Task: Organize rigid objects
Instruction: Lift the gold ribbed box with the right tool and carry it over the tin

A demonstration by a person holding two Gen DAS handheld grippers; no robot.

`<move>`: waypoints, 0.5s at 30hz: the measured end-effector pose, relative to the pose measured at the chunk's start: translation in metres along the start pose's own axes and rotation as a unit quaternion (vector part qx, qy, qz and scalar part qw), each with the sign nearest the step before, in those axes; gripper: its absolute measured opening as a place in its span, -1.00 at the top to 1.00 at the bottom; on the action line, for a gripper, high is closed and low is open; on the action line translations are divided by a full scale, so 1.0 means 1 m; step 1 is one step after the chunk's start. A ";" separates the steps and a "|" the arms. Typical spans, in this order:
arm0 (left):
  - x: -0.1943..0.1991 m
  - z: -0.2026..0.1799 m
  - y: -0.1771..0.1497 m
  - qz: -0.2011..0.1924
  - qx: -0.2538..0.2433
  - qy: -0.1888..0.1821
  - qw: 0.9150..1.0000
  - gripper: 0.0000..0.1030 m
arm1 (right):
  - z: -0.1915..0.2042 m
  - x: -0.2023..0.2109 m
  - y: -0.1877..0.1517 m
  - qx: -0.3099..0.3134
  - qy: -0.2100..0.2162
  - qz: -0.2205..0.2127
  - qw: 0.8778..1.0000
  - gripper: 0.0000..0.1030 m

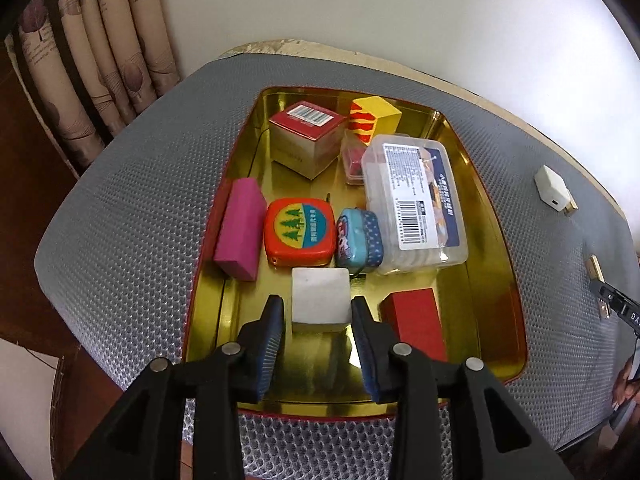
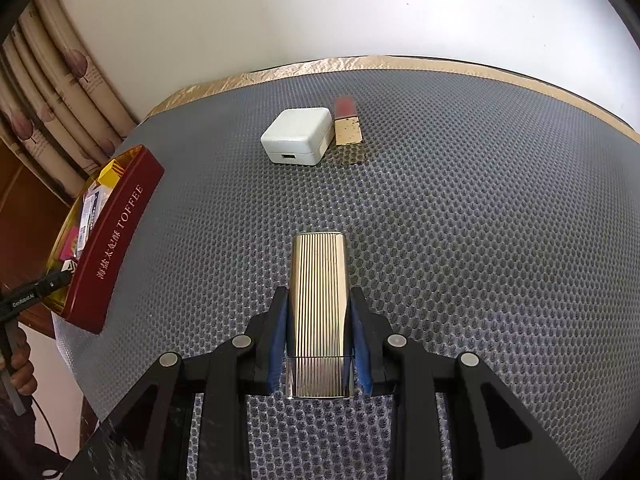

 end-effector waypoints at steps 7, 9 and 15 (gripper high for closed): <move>0.020 -0.002 0.002 -0.034 -0.007 0.026 0.999 0.30 | 0.004 0.009 0.001 0.001 0.002 -0.003 1.000 0.48; 0.027 -0.005 0.002 -0.043 -0.012 0.033 0.998 0.29 | 0.007 0.014 0.002 0.000 0.006 -0.006 1.000 0.48; 0.038 -0.014 -0.002 -0.055 -0.028 0.034 0.998 0.25 | 0.025 0.034 0.011 0.003 0.032 -0.015 0.999 0.48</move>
Point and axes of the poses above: each gripper's, at about its wrist camera, not at the fingertips, and x roughly against the way its jaws point, z to its left, y to its top, the point moved 3 cm from there along -x, roughly the way its jaws point, and after that the axes turned 11 degrees about -y, right-handed, at the moved point
